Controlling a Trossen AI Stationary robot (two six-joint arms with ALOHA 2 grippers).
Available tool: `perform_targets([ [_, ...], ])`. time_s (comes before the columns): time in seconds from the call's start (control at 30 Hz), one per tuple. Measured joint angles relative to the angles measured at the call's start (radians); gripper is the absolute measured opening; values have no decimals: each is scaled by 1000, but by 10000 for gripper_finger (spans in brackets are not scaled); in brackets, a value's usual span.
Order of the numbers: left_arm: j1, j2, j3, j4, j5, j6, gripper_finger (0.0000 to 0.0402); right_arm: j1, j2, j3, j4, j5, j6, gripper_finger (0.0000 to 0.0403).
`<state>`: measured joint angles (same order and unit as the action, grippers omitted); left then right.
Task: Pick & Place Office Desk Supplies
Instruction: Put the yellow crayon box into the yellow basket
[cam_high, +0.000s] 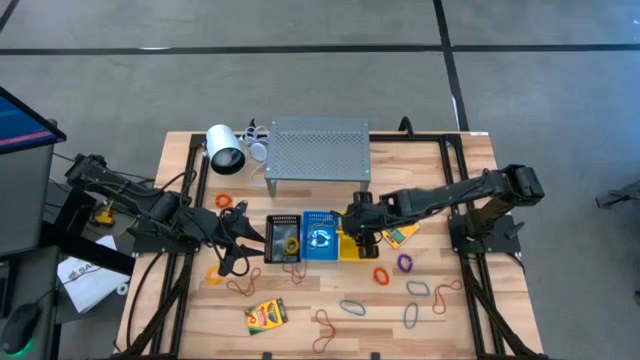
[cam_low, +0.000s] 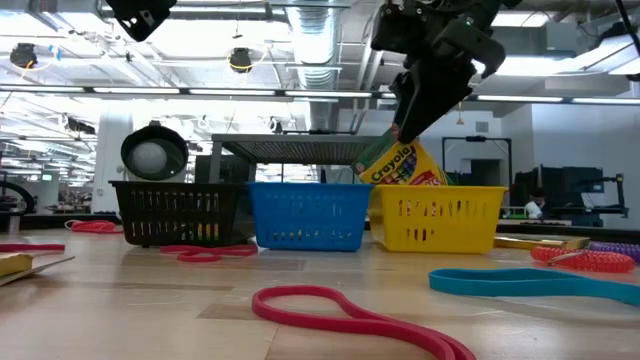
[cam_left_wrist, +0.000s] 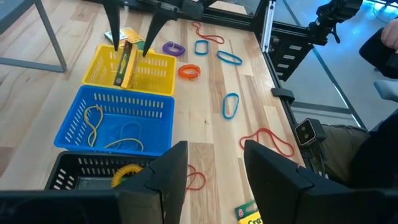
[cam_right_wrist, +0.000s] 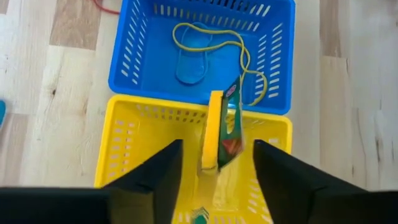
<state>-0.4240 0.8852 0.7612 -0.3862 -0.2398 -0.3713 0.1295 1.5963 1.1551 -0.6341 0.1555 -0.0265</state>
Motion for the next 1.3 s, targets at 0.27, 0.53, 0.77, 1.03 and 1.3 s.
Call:
perform_targets([
  [0.27, 0, 0, 0, 0, -2, 0, 154, 16, -42, 62, -43, 0, -11, 236],
  [0.53, 0, 0, 0, 4, -5, 25, 154, 12, -29, 62, -79, 3, -26, 233],
  [0.77, 0, 0, 0, 9, -5, 50, 154, -1, 0, 61, -81, 3, -26, 233],
  [1.03, 0, 0, 0, 8, -5, 53, 154, -14, 49, 61, -63, 0, -36, 233],
  [1.3, 0, 0, 0, 5, -4, 53, 154, -26, 73, 65, -34, -1, -36, 231],
])
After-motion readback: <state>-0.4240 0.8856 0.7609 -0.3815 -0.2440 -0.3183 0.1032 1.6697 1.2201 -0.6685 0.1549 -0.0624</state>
